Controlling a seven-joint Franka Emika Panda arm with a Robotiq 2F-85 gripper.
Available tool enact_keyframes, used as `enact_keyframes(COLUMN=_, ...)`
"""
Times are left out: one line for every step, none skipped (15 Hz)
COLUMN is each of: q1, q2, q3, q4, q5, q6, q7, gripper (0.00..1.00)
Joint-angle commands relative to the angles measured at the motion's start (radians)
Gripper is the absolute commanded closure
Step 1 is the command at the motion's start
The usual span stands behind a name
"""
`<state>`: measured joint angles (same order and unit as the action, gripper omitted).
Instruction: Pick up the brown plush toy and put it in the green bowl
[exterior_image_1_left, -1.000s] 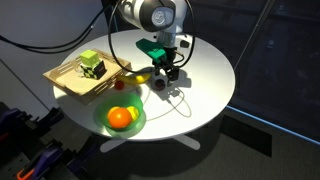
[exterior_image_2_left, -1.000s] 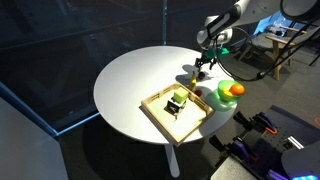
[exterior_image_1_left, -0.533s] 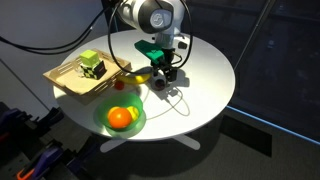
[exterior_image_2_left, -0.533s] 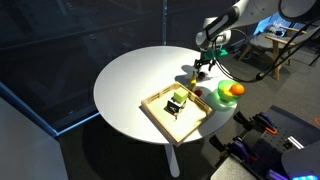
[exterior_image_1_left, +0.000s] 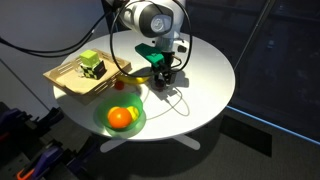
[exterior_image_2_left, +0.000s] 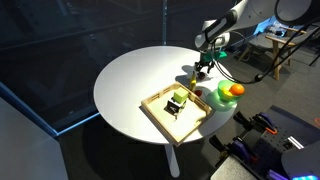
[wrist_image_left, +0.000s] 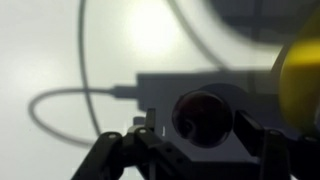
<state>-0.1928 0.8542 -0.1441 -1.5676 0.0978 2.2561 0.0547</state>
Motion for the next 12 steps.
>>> enact_keyframes(q1=0.001, q2=0.022, q3=-0.002, q4=0.04, q5=-0.015, q6=-0.013, q7=0.023, gripper=0.51)
enact_keyframes(q1=0.001, q2=0.022, q3=-0.002, q4=0.042, q5=-0.014, q6=-0.018, q7=0.026, gripper=0.6)
enact_keyframes(q1=0.002, q2=0.021, q3=-0.003, q4=0.047, q5=-0.015, q6=-0.029, q7=0.028, gripper=0.66)
enact_keyframes(q1=0.002, q2=0.019, q3=-0.004, q4=0.051, q5=-0.014, q6=-0.039, q7=0.034, gripper=0.66)
enact_keyframes(q1=0.001, q2=0.014, q3=-0.004, q4=0.052, q5=-0.013, q6=-0.051, q7=0.035, gripper=0.66)
enact_keyframes(q1=0.002, q2=0.008, q3=-0.007, q4=0.055, q5=-0.014, q6=-0.064, q7=0.042, gripper=0.66)
enact_keyframes(q1=0.004, q2=0.005, q3=-0.01, q4=0.061, q5=-0.016, q6=-0.084, q7=0.051, gripper=0.66)
enact_keyframes(q1=0.004, q2=-0.002, q3=-0.013, q4=0.066, q5=-0.017, q6=-0.108, q7=0.058, gripper=0.66)
enact_keyframes(q1=0.005, q2=-0.006, q3=-0.015, q4=0.074, q5=-0.018, q6=-0.136, q7=0.067, gripper=0.66)
enact_keyframes(q1=0.005, q2=-0.012, q3=-0.018, q4=0.083, q5=-0.02, q6=-0.164, q7=0.071, gripper=0.66)
enact_keyframes(q1=0.007, q2=-0.015, q3=-0.022, q4=0.09, q5=-0.022, q6=-0.181, q7=0.08, gripper=0.66)
enact_keyframes(q1=0.008, q2=-0.021, q3=-0.025, q4=0.096, q5=-0.026, q6=-0.193, q7=0.085, gripper=0.66)
